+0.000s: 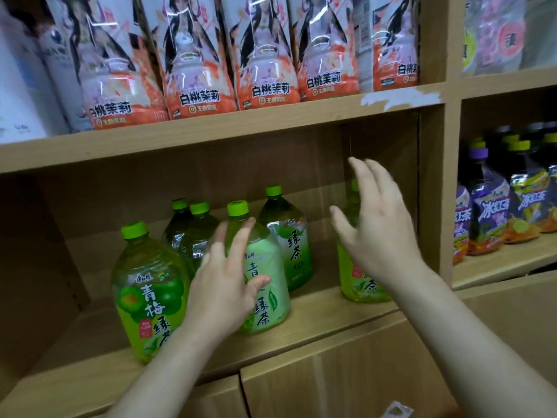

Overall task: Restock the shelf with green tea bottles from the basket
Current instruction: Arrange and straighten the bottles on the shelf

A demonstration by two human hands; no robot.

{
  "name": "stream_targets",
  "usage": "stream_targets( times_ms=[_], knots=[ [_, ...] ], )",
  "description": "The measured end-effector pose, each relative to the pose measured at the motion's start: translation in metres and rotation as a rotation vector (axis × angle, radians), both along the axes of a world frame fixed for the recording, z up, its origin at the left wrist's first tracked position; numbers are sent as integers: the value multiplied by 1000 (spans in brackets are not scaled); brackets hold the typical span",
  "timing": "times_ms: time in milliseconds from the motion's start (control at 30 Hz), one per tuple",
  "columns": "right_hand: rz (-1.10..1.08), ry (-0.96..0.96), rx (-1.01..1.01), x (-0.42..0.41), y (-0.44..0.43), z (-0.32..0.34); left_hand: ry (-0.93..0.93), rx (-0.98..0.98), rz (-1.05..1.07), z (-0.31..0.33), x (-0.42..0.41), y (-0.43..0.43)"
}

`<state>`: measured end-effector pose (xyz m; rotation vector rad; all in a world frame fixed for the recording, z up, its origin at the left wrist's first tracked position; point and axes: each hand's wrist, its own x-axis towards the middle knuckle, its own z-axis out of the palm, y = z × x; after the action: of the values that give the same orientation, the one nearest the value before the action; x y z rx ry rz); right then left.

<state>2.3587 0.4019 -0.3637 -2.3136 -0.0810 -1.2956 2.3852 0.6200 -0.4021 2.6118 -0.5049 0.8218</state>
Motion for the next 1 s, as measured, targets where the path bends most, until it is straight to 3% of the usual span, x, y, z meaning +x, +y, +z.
stream_targets(
  times_ms=[67,200,300,400,500,733,900,1000],
  knots=[
    [195,92,89,15,32,13,-7,-23,-25,-1,2,1],
    [353,599,405,78,63,29,-10,-13,-39,1,3,3],
    [373,668,405,106,62,24,-12,-12,-38,1,3,5],
    [314,569,470,108,57,15,-26,-26,-39,0,2,6],
    [308,307,569,93,53,3,-40,-16,-52,0,4,9],
    [353,-241,378,33,54,44,-25,-6,-54,3,5,9],
    [364,-367,350,-10,58,44,54,9,-61,17,-4,3],
    [384,-465,338,-33,63,41,18,-215,-211,31,-24,-4]
  ],
)
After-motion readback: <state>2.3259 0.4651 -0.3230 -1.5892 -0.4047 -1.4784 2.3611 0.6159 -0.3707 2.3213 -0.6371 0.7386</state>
